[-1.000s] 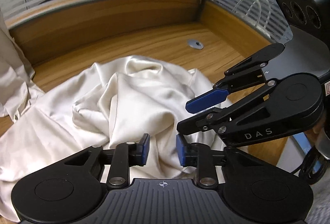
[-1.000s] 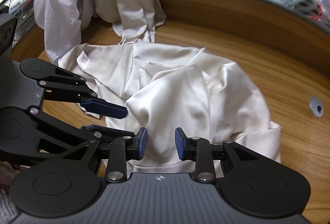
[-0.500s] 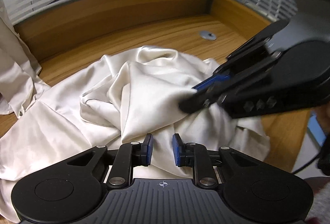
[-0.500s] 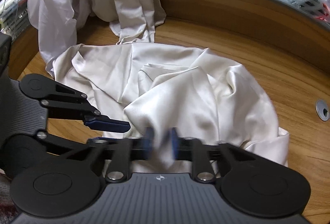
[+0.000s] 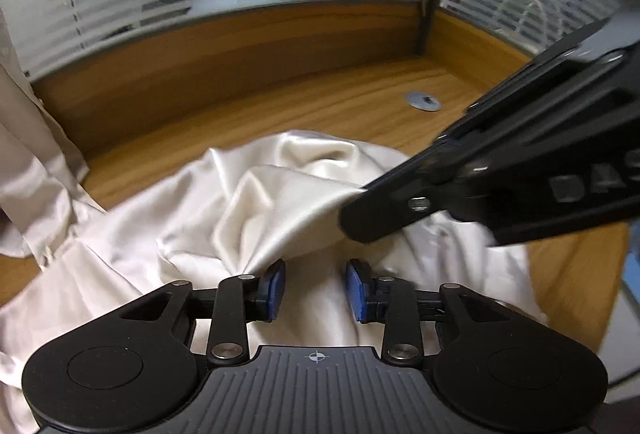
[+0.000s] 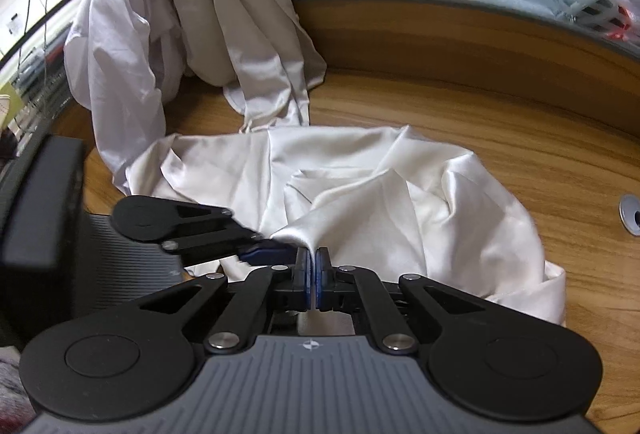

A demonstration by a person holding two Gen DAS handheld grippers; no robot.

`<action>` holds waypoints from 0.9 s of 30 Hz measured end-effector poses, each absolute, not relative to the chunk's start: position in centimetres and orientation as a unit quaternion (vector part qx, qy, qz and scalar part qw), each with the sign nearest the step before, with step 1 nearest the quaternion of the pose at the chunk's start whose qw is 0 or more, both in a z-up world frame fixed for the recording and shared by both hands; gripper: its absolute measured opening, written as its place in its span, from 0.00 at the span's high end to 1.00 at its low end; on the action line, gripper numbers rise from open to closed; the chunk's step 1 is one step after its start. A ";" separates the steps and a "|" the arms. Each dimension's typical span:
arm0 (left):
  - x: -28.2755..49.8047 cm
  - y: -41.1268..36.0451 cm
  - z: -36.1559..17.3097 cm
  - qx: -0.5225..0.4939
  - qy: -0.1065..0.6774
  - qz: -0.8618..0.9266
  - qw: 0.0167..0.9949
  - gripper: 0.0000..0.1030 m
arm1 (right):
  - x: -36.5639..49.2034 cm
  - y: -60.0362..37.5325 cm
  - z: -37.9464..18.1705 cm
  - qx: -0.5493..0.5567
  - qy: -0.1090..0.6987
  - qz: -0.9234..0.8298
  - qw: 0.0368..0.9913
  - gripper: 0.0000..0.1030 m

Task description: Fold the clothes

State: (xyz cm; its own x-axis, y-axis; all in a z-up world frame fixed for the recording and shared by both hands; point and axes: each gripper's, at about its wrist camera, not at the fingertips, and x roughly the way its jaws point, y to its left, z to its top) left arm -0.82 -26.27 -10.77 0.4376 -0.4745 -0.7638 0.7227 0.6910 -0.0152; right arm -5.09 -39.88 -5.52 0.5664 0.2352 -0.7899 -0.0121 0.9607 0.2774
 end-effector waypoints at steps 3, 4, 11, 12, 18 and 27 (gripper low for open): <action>-0.2 -26.0 -11.0 0.174 0.395 -0.343 0.834 0.87 | -4.9 -39.8 -5.1 0.093 0.454 0.058 0.885 0.99; -0.1 -25.7 -10.9 0.169 0.399 -0.342 0.834 0.93 | -4.8 -39.9 -5.0 0.082 0.453 0.054 0.886 0.99; -0.3 -22.4 -8.5 0.081 0.398 -0.371 0.835 0.98 | -3.7 -40.9 -5.9 -0.008 0.459 0.010 0.888 0.99; -0.2 -21.7 -8.1 0.055 0.404 -0.374 0.833 0.98 | -3.5 -41.1 -6.3 -0.017 0.465 0.005 0.885 0.98; 0.6 -19.0 -5.9 -0.054 0.416 -0.380 0.824 0.98 | -3.4 -41.7 -5.0 -0.009 0.465 0.017 0.885 0.89; 1.8 -18.4 -3.2 -0.114 0.409 -0.388 0.818 0.98 | -5.9 -40.8 1.9 0.036 0.425 0.083 0.900 0.87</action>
State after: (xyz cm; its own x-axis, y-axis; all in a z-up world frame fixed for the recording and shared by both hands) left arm 1.76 -18.38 -3.22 0.3635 -0.7288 -0.5803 0.5414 0.6722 -0.5051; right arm -5.91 -40.84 1.94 0.6244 0.1802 -0.7601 -0.1190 0.9836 0.1354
